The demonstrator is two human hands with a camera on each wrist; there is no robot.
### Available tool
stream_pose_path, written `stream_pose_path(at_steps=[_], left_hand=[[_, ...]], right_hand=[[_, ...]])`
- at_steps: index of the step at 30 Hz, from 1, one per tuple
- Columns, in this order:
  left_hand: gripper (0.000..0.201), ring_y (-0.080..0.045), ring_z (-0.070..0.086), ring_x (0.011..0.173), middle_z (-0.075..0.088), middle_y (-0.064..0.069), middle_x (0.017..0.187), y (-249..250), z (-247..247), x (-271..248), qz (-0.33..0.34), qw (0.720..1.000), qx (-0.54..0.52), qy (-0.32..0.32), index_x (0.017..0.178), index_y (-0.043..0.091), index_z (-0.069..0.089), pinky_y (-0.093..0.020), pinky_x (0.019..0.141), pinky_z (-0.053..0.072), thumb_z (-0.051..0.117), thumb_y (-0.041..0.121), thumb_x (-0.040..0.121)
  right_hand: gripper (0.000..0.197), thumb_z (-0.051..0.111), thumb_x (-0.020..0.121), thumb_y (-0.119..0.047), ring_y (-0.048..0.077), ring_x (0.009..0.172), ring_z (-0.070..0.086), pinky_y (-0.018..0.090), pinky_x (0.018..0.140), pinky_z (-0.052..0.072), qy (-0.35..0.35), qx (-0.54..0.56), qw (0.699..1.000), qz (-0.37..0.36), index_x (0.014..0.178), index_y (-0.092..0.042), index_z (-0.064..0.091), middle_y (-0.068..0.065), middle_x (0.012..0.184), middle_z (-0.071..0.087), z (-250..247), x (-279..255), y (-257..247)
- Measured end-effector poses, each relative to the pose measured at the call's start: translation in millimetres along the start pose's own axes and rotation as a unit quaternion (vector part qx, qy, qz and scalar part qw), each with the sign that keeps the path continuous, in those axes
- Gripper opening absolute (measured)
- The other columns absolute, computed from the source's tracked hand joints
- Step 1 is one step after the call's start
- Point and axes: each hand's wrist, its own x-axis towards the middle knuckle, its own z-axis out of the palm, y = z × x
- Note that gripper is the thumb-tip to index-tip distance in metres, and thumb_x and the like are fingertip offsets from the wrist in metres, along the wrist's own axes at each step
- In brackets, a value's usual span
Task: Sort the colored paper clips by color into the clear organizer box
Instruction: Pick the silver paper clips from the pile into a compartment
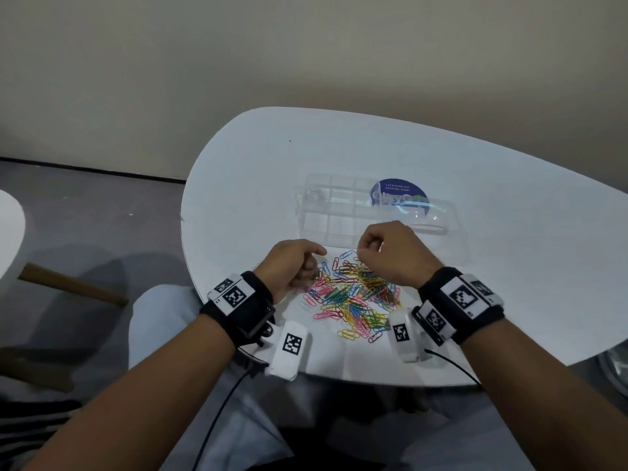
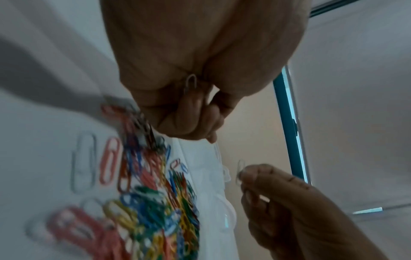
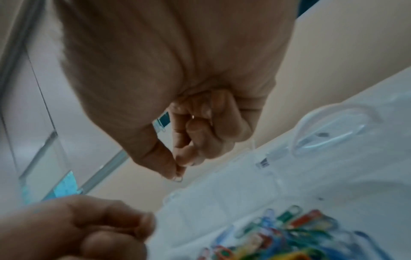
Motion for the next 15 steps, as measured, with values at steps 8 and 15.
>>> stream_pose_path(at_steps=[8, 15], left_hand=[[0.038, -0.008, 0.033, 0.034, 0.037, 0.003, 0.050, 5, 9, 1, -0.090, 0.981, -0.166, -0.048, 0.067, 0.016, 0.044, -0.013, 0.032, 0.023, 0.044, 0.033, 0.100], [0.030, -0.012, 0.030, 0.047, 0.041, 0.002, 0.056, 9, -42, -9, 0.039, 0.975, 0.219, 0.013, 0.085, 0.009, 0.064, -0.021, 0.042, 0.023, 0.037, 0.007, 0.098]], right_hand=[[0.006, 0.070, 0.087, -0.024, 0.000, 0.050, 0.051, 0.019, 0.056, 0.042, 0.005, 0.079, 0.995, -0.054, 0.084, -0.022, 0.075, 0.003, 0.070, 0.068, 1, 0, -25], [0.009, 0.071, 0.082, -0.021, 0.006, 0.066, 0.059, 0.027, 0.069, 0.052, -0.120, -0.058, 0.989, -0.057, 0.085, -0.025, 0.078, -0.016, 0.065, 0.061, 26, -9, -24]])
